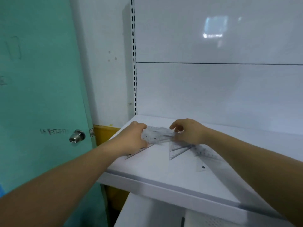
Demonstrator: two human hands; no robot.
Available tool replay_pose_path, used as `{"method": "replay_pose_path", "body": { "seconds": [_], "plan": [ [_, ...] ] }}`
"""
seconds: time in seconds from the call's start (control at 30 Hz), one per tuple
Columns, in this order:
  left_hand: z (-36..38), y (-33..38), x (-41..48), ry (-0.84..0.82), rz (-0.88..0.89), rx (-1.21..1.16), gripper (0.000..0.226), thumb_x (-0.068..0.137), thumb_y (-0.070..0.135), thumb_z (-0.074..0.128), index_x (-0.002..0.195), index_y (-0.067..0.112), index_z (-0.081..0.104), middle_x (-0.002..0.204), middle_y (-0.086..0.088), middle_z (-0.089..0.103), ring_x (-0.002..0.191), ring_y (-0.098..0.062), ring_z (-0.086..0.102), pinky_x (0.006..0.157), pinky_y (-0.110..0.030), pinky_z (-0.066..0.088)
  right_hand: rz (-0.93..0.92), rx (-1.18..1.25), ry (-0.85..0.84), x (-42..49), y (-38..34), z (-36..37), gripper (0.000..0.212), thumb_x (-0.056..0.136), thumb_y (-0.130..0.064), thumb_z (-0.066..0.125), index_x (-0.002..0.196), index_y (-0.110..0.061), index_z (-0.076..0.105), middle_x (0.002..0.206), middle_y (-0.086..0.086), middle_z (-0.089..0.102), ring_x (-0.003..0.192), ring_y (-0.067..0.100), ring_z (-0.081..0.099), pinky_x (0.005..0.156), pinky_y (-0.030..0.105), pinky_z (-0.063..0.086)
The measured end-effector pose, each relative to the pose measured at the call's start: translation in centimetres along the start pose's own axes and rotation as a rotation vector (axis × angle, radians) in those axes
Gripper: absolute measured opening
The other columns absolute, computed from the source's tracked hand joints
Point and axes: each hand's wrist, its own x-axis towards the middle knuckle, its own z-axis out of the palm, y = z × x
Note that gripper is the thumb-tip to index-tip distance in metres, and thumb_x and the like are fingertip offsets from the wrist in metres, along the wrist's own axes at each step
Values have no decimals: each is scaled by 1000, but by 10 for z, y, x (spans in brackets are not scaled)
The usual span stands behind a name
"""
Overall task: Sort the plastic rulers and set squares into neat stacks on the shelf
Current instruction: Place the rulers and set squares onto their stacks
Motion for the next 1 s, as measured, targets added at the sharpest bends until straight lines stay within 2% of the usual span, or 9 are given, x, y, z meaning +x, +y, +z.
{"method": "replay_pose_path", "body": {
  "seconds": [0.13, 0.23, 0.37, 0.47, 0.63, 0.73, 0.8, 0.9, 1.0],
  "plan": [
    [-3, -6, -9, 8, 2, 9, 57, 84, 30, 63, 132, 9, 41, 121, -4, 40, 104, -22, 52, 89, -30, 44, 70, -28, 62, -15, -9, 4, 36, 89, -20, 55, 125, -23, 57, 109, -4, 57, 107, 15, 54, 88, 20, 38],
    [-5, -12, -17, 18, -11, -1, 62, 84, 33, 63, 138, 14, 37, 125, -4, 39, 110, -21, 50, 91, -29, 44, 50, -121, 78, -20, -13, 9, 31, 94, -25, 49, 122, -21, 62, 119, 0, 62, 113, 20, 54, 93, 26, 41],
    [-9, -17, -26, 30, -55, -52, 73, 86, 31, 63, 147, 22, 24, 134, -4, 38, 111, -20, 49, 85, -26, 43, -1, -141, 130, -25, -19, 7, 32, 99, -34, 38, 113, -22, 64, 108, -1, 68, 104, 22, 57, 89, 34, 46],
    [-10, -19, -30, 42, -81, -116, 73, 86, 29, 64, 147, 24, 24, 131, -5, 46, 98, -16, 48, 76, -21, 37, -28, -153, 158, -25, -23, 6, 33, 101, -36, 36, 122, -26, 60, 113, 1, 64, 107, 23, 56, 92, 33, 44],
    [-9, -22, -30, 36, -95, -115, 74, 85, 30, 65, 147, 26, 25, 126, -3, 51, 87, -14, 47, 73, -22, 37, -16, -57, 78, -28, -27, 8, 34, 97, -33, 45, 127, -25, 58, 106, -4, 46, 103, 10, 48, 88, 20, 32],
    [-7, -26, -30, 17, -88, -84, 76, 84, 31, 66, 147, 26, 24, 126, -2, 52, 88, -14, 49, 73, -23, 39, 70, 66, 84, -30, -26, 6, 31, 88, -26, 56, 119, -25, 63, 115, -6, 55, 107, 9, 51, 89, 20, 37],
    [-8, -29, -30, 23, -86, -53, 77, 84, 33, 65, 148, 25, 24, 127, -4, 52, 95, -17, 53, 79, -26, 43, 142, 186, 102, -32, -24, 4, 30, 82, -19, 63, 111, -25, 65, 119, -5, 59, 109, 11, 54, 90, 21, 41],
    [-12, -33, -28, 55, -107, -8, 76, 85, 34, 64, 148, 22, 23, 130, -8, 50, 112, -24, 53, 90, -29, 43, 188, 287, 137, -36, -24, 3, 19, 82, -24, 67, 100, -21, 68, 107, -6, 65, 99, 12, 59, 86, 23, 45],
    [-16, -34, -26, 87, -93, -46, 73, 84, 32, 65, 146, 21, 27, 127, -9, 52, 110, -26, 53, 81, -28, 41, 246, 360, 160, -40, -24, 2, 21, 83, -15, 66, 102, -20, 61, 98, 1, 62, 78, 16, 58, 67, 24, 46]
  ]
}}
